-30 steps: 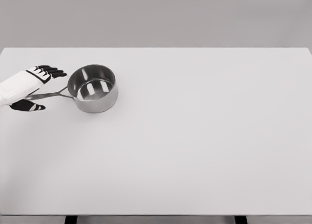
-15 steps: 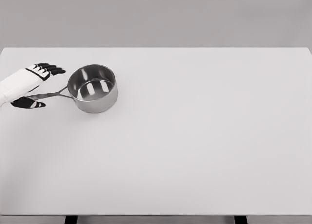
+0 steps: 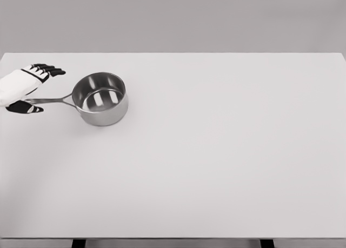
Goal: Rotate pot handle
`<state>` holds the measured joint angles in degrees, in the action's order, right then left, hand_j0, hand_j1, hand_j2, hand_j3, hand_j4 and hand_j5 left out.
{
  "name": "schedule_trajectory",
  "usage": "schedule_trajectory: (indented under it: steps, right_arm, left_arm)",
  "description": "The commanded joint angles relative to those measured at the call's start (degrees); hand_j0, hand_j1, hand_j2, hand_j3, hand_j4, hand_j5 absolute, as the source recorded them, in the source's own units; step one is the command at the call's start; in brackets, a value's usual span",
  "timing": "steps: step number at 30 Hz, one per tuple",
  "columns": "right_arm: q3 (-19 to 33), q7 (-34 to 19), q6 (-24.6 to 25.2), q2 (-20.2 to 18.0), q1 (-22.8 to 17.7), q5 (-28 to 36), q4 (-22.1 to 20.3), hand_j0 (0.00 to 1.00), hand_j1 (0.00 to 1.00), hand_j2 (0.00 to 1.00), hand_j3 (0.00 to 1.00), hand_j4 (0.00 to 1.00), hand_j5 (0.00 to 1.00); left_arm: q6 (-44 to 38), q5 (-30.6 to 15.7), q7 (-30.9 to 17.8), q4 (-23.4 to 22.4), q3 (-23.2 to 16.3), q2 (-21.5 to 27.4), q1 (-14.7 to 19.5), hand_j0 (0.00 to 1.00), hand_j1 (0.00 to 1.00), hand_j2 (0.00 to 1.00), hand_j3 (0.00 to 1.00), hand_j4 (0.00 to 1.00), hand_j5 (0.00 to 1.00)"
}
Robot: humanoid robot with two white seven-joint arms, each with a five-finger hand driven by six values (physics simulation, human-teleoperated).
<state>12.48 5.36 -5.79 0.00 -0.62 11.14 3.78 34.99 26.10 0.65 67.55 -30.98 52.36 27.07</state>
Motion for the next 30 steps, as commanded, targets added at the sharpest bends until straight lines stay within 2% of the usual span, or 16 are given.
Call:
schedule_trajectory:
  steps: [1, 10, 13, 23, 30]
  right_arm:
    - [-0.09, 0.0, -0.01, 0.0, -0.09, 0.02, 0.0, 1.0, 1.0, 1.0, 1.0, 1.0, 1.0]
    - [-0.09, 0.0, -0.01, 0.0, -0.09, 0.02, 0.0, 1.0, 1.0, 1.0, 1.0, 1.0, 1.0]
    - [-0.09, 0.0, -0.01, 0.0, -0.09, 0.02, 0.0, 1.0, 1.0, 1.0, 1.0, 1.0, 1.0]
    - [-0.09, 0.0, -0.01, 0.0, -0.09, 0.02, 0.0, 1.0, 1.0, 1.0, 1.0, 1.0, 1.0]
    - [0.0, 0.0, -0.01, 0.0, -0.09, 0.02, 0.0, 1.0, 1.0, 1.0, 1.0, 1.0, 1.0]
  left_arm:
    - [0.01, 0.01, -0.03, -0.93, -0.04, -0.16, 0.09, 1.0, 1.0, 1.0, 1.0, 1.0, 1.0]
    - [0.01, 0.97, -0.03, -1.81, -0.31, -1.83, 1.93, 1.0, 1.0, 1.0, 1.0, 1.0, 1.0]
    - [0.01, 1.94, -0.03, -4.27, -0.31, -2.79, 3.16, 1.0, 1.0, 1.0, 1.0, 1.0, 1.0]
    - [0.01, 4.58, -0.03, -8.05, -0.48, -4.72, 6.5, 1.0, 1.0, 1.0, 1.0, 1.0, 1.0]
    - [0.01, 4.49, -0.03, -8.23, -0.92, -5.78, 6.24, 1.0, 1.0, 1.0, 1.0, 1.0, 1.0]
